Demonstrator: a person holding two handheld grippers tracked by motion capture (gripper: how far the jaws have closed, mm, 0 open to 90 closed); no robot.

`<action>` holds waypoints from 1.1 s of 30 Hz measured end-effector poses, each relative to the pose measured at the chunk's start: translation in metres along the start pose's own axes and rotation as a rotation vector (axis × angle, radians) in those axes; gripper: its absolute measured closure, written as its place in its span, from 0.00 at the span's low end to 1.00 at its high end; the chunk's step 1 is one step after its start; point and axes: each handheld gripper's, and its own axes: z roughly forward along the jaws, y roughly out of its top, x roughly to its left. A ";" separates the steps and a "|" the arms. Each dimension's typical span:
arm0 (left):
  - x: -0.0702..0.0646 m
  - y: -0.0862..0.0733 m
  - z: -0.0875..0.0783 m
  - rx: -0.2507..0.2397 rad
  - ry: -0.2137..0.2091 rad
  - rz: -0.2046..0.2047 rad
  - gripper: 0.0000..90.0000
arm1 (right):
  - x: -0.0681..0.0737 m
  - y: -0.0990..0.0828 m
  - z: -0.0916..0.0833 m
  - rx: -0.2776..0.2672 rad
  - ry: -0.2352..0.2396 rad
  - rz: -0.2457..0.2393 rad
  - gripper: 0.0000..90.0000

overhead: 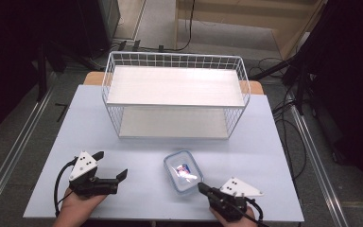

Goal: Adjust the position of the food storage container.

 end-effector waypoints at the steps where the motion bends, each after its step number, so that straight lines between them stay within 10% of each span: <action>1: 0.000 0.000 0.000 0.000 0.000 0.000 0.00 | 0.000 0.000 0.000 0.000 0.000 0.000 1.00; 10: 0.000 0.001 -0.001 -0.006 -0.002 0.002 0.00 | 0.027 -0.011 0.029 0.140 0.066 -0.071 1.00; 23: -0.003 -0.001 0.004 -0.026 -0.021 -0.006 0.18 | -0.009 -0.010 0.025 0.125 -0.083 0.035 1.00; 33: -0.019 0.006 0.065 -0.007 -0.054 -0.031 1.00 | -0.023 -0.009 0.015 0.093 -0.119 0.069 1.00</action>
